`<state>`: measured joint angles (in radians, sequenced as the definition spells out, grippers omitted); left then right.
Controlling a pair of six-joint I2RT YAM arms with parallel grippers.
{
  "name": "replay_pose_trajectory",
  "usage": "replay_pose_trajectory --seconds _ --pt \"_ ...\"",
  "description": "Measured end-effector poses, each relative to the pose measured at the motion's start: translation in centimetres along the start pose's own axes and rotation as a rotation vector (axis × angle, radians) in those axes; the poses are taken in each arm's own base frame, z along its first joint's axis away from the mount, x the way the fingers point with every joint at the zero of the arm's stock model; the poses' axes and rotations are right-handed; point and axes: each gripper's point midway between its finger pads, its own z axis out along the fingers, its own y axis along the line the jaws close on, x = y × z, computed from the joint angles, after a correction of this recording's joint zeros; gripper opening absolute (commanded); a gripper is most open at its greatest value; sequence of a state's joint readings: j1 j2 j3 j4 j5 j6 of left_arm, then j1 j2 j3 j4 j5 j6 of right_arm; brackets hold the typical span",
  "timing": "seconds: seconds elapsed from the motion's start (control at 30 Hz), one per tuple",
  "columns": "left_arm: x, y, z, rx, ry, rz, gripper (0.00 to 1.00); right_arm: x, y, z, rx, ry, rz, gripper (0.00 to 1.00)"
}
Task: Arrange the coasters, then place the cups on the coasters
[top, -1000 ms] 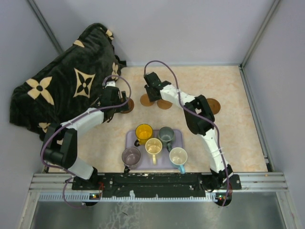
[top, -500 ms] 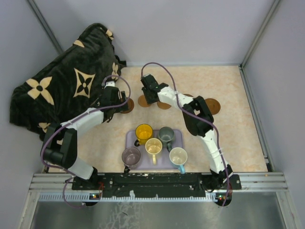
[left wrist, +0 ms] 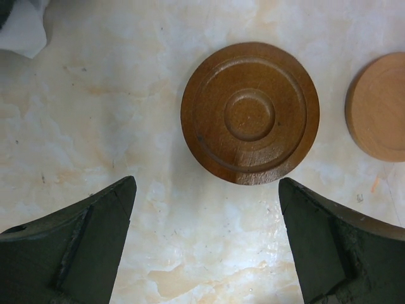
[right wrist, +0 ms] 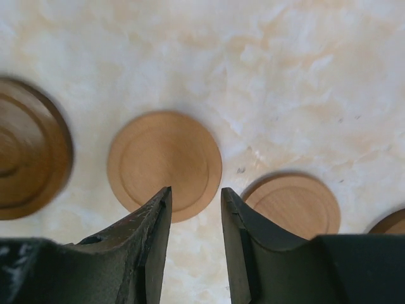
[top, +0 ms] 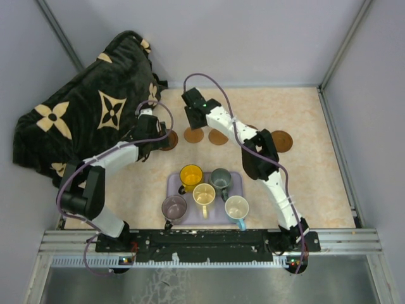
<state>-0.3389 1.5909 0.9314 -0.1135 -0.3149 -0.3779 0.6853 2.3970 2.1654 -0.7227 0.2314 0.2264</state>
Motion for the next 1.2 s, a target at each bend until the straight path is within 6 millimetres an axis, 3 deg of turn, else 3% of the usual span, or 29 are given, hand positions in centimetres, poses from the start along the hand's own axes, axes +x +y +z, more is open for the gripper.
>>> replay_pose_trajectory --seconds 0.17,0.27,0.43,0.6,0.67,0.73,0.83,1.07,1.2 --pt "-1.5 -0.1 0.0 -0.001 -0.028 0.000 1.00 -5.1 -0.1 -2.8 0.002 -0.127 0.028 0.39" --pt "-1.9 -0.2 -0.1 0.002 -0.038 -0.004 1.00 -5.4 -0.8 -4.2 0.022 -0.140 0.036 0.38" --pt "-1.8 -0.1 -0.4 0.003 -0.038 -0.005 1.00 -1.0 -3.5 -5.5 0.069 -0.052 0.071 0.36" --pt "-1.2 0.7 -1.8 -0.002 -0.025 -0.001 1.00 5.5 -8.2 -6.6 0.126 0.055 0.141 0.35" --pt "-1.5 0.7 -2.5 0.003 -0.035 -0.004 1.00 7.1 -9.8 -7.3 0.144 0.074 0.166 0.35" --pt "-1.7 0.7 -3.0 0.012 -0.041 -0.011 1.00 7.9 -10.6 -7.9 0.153 0.075 0.185 0.35" --pt "-1.1 0.8 -3.4 0.022 -0.034 -0.019 1.00 8.1 -10.3 -8.5 0.133 0.050 0.199 0.35" --pt "3.7 1.6 -3.4 0.036 0.078 -0.018 1.00 10.2 -10.0 -8.0 0.131 0.071 0.199 0.35" --pt "4.9 1.6 -3.4 0.046 0.110 -0.020 1.00 10.6 -10.1 -7.9 0.134 0.078 0.199 0.34"
